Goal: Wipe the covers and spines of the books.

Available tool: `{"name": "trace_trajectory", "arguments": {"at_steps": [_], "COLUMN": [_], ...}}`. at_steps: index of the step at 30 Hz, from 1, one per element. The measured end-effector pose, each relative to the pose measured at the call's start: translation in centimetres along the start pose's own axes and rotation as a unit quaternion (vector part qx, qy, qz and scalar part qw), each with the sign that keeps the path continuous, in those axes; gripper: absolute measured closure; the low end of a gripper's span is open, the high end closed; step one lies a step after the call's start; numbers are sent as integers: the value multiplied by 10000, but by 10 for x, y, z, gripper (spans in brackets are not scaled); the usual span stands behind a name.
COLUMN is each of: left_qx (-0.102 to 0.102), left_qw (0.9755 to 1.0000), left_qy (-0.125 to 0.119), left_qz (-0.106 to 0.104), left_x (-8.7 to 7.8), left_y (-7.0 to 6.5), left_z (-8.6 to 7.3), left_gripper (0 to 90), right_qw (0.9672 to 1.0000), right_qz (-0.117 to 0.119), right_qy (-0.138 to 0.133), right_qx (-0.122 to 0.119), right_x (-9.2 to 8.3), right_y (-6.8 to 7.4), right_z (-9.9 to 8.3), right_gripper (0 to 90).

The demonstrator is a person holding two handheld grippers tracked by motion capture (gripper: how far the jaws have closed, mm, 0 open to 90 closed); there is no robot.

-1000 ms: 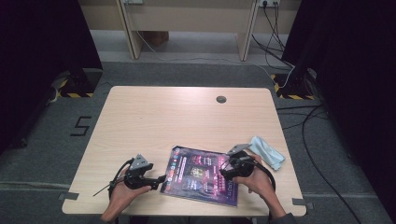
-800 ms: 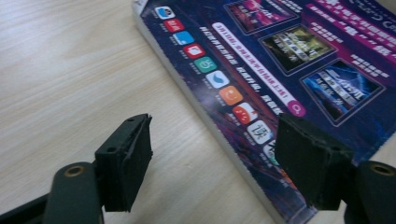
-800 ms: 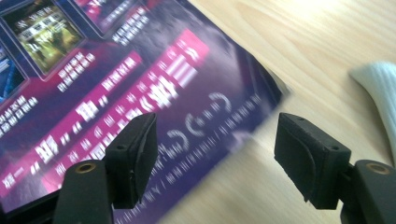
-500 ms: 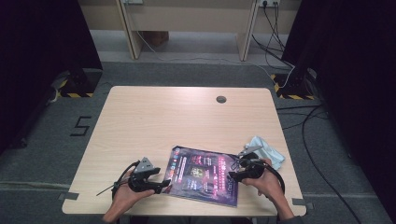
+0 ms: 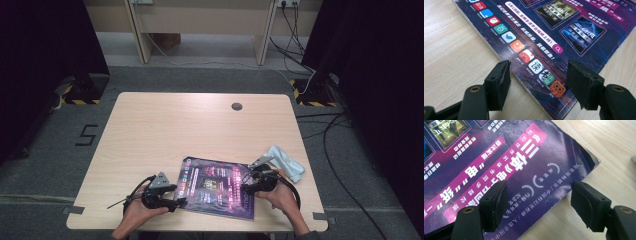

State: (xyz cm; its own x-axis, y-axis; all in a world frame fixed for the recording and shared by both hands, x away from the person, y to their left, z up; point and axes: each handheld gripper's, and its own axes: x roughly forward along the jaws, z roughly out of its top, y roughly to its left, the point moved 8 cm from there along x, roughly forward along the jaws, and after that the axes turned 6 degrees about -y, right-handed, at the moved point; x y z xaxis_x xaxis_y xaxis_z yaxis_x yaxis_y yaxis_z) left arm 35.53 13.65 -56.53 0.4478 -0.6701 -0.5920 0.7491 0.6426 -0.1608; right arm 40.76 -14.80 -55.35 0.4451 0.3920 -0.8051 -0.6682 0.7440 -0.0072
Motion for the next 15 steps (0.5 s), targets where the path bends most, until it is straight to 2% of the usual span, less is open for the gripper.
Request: {"name": "trace_trajectory", "arguments": {"at_steps": [4,11,15], "left_qx": [-14,84,128], "left_qw": [10000,9999,9998], "left_qy": [31,79,100], "left_qz": [27,-70,-94], "left_x": [0,0,2], "left_y": [-1,-10,-16], "left_z": [-1,-2,-2], "left_gripper": [354,370,367], "right_qw": [9999,9975,9960], "right_qz": [-107,-671,-835], "right_qy": [-3,-191,-323], "right_qx": [-74,-96,-78], "right_x": [4,14,20], "right_y": [-3,-18,-23], "right_z": [6,23,32], "right_gripper": [299,301,352]}}
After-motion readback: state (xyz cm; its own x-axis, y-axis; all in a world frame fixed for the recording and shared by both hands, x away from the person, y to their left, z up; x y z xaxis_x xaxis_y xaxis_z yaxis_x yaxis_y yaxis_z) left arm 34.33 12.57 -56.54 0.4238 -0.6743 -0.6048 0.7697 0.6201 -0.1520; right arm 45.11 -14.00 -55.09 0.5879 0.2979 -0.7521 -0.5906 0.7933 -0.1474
